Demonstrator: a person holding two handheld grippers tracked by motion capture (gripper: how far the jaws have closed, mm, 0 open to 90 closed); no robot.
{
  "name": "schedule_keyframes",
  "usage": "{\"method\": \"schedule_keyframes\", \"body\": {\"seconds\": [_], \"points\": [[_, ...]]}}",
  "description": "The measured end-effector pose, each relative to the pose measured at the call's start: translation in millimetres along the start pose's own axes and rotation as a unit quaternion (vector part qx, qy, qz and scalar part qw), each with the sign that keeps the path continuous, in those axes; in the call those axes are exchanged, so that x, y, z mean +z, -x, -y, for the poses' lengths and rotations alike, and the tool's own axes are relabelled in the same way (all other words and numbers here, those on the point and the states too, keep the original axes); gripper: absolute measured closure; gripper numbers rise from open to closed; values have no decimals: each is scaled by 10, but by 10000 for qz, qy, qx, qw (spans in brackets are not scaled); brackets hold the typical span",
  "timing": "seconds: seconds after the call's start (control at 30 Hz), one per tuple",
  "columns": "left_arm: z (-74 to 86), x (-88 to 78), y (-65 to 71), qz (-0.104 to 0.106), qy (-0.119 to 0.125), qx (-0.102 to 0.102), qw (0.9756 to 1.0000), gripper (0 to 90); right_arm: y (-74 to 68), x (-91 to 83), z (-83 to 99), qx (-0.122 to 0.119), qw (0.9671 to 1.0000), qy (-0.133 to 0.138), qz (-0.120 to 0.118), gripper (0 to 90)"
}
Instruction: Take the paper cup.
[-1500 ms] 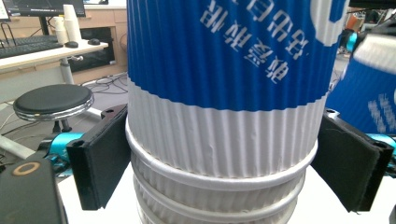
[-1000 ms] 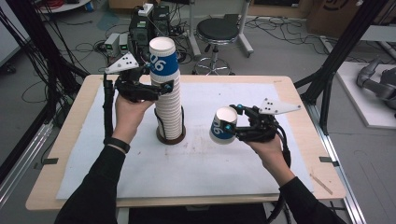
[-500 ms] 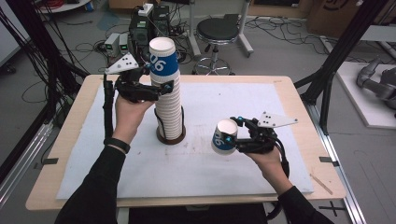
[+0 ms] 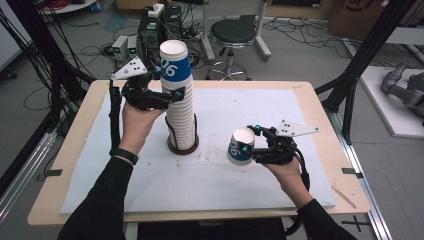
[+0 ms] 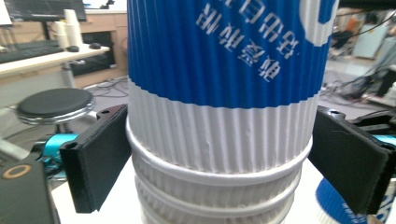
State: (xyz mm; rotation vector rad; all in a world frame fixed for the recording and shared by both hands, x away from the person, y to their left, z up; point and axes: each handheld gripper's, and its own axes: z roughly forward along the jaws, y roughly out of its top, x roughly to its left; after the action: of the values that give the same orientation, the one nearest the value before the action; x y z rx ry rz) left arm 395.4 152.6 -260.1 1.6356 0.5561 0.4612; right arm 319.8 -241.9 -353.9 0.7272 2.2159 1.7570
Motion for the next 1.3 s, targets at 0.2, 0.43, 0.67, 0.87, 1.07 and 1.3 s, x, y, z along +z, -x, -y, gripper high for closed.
{"method": "schedule_keyframes", "body": {"seconds": [0.2,0.43,0.67,0.87,1.07,1.3], "points": [[-8,-68,13,-128,-95,31,9999,81,11,-17,-1,17,10000,8,4,302],[31,-234,46,-280,-20,55,9996,81,29,-38,5,29,10000,11,50,302],[129,-396,75,-338,32,20,9994,81,39,-53,5,9,10000,30,68,302],[244,-526,205,-266,67,34,9996,81,43,-53,12,14,10000,4,90,302],[341,-553,369,-208,10,112,9997,81,50,-61,28,31,9999,-7,106,302],[457,-554,537,-50,-20,153,9999,82,64,-74,39,18,9999,1,129,302]]}}
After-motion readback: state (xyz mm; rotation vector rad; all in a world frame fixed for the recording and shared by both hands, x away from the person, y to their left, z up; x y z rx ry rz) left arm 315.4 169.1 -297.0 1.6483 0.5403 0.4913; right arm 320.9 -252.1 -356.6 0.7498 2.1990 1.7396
